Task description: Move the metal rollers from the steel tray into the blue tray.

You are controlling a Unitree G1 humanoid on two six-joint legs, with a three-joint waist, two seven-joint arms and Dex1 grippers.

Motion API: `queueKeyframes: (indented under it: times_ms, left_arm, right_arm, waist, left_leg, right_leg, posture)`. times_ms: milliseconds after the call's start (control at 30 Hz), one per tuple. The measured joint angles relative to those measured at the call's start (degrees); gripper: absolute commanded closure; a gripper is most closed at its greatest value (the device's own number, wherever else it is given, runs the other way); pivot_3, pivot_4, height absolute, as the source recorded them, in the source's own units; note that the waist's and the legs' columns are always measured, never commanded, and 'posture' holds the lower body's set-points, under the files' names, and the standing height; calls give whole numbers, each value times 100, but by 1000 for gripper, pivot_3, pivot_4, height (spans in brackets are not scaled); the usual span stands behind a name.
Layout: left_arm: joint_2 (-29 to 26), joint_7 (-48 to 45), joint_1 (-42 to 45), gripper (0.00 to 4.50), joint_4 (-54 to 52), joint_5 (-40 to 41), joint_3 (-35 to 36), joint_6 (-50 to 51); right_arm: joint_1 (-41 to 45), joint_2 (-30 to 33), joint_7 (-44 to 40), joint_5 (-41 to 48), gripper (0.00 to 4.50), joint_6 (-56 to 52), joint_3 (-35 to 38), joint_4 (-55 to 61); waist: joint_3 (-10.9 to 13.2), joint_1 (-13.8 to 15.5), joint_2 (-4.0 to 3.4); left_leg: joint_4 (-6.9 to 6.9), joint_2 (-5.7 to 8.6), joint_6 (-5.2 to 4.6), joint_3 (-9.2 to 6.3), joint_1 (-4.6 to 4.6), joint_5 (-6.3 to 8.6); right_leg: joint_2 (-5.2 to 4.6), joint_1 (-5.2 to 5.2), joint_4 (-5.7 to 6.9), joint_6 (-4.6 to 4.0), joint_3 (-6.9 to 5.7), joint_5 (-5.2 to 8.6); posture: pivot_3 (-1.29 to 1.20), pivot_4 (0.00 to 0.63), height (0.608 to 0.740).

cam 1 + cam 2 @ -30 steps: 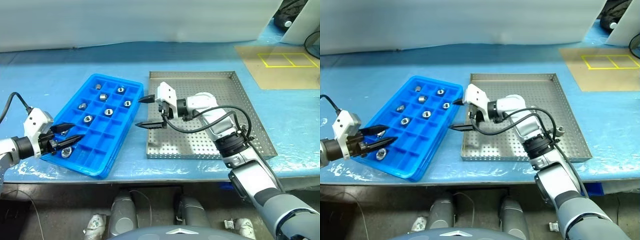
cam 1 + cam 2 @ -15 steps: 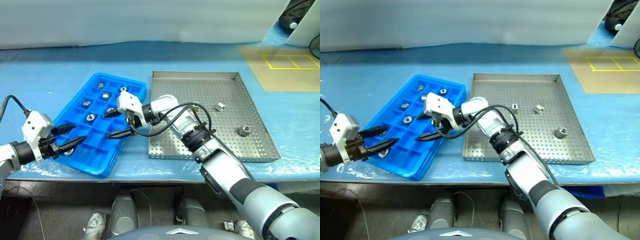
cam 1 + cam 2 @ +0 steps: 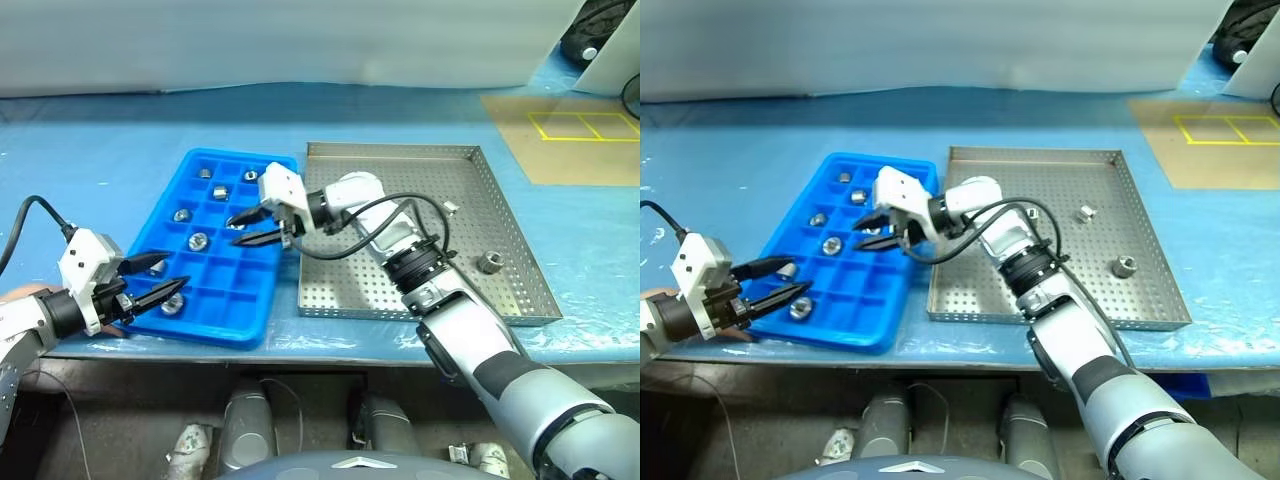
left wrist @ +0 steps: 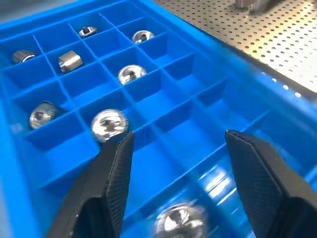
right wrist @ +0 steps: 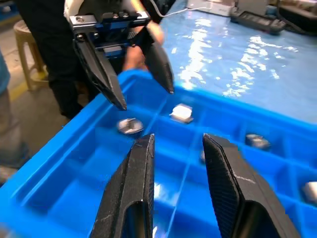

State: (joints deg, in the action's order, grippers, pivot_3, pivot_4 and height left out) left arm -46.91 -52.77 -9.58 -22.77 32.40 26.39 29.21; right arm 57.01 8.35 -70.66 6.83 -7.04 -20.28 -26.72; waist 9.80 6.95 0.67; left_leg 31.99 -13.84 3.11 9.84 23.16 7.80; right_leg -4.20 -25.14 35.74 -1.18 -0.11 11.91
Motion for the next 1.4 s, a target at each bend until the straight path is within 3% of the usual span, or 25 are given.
queueKeyframes:
  times_ms: [200, 333, 533, 767, 1067, 1200, 1400]
  left_arm:
    - [-32, -77, 419, 1411, 185, -7, -363, 1]
    - [-32, -101, 699, 1411, 246, -9, -684, 4]
    - [-12, -150, 1005, 1411, 476, -56, -1034, -4]
    - [160, -203, 1646, 1411, 926, -209, -1483, -178]
    - [730, -548, 3204, 1411, 2149, -525, -2286, -585]
    - [1208, -765, 3869, 1411, 2929, -830, -2734, -904]
    - [1473, -972, 4025, 1411, 3139, -925, -2922, -1056]
  right_arm:
    - [-439, 664, 95, 11, 3009, -301, 203, 414]
    - [-528, 1000, 493, 59, 2102, -501, 705, 430]
    - [-867, 1422, 742, 228, 44, -848, 1088, 766]
    - [-1179, 1799, 1309, 74, 18, -1113, 1126, 948]
    - [-1254, 1948, 1991, 74, 18, -1104, 1515, 745]
    - [-1258, 1904, 2463, -68, 18, -911, 1520, 12]
    - [-1258, 1829, 2767, -200, 18, -491, 1521, -977]
  waist:
    - [0, 0, 0]
    - [0, -11, 0]
    - [-1, -101, -1]
    - [-1, -163, -2]
    - [-2, -179, -6]
    - [-3, -206, -8]
    - [-2, -341, -8]
  left_leg:
    - [14, 0, 1, 1, 1, -1]
    - [20, 1, 2, 3, -2, -2]
    - [20, 1, 2, 4, -3, -2]
    - [28, 3, 4, 4, -7, -4]
    - [37, 6, 22, 7, -8, -15]
    - [39, 8, 23, 7, -6, -17]
    - [35, 6, 22, 7, -3, -16]
  right_leg:
    - [1, 0, 5, 1, 4, -1]
    - [1, 1, 11, 1, 8, -2]
    - [2, 3, 7, 1, 9, -2]
    - [2, 7, 15, 1, 13, -3]
    - [1, 12, 17, 0, 18, -5]
    - [0, 12, 17, 0, 18, -5]
    - [2, 8, 11, -1, 17, -5]
  posture:
    - [85, 150, 740]
    - [54, 150, 740]
    - [1, 150, 740]
    - [-54, 150, 740]
    - [-100, 150, 740]
    - [-118, 150, 740]
    - [-129, 150, 740]
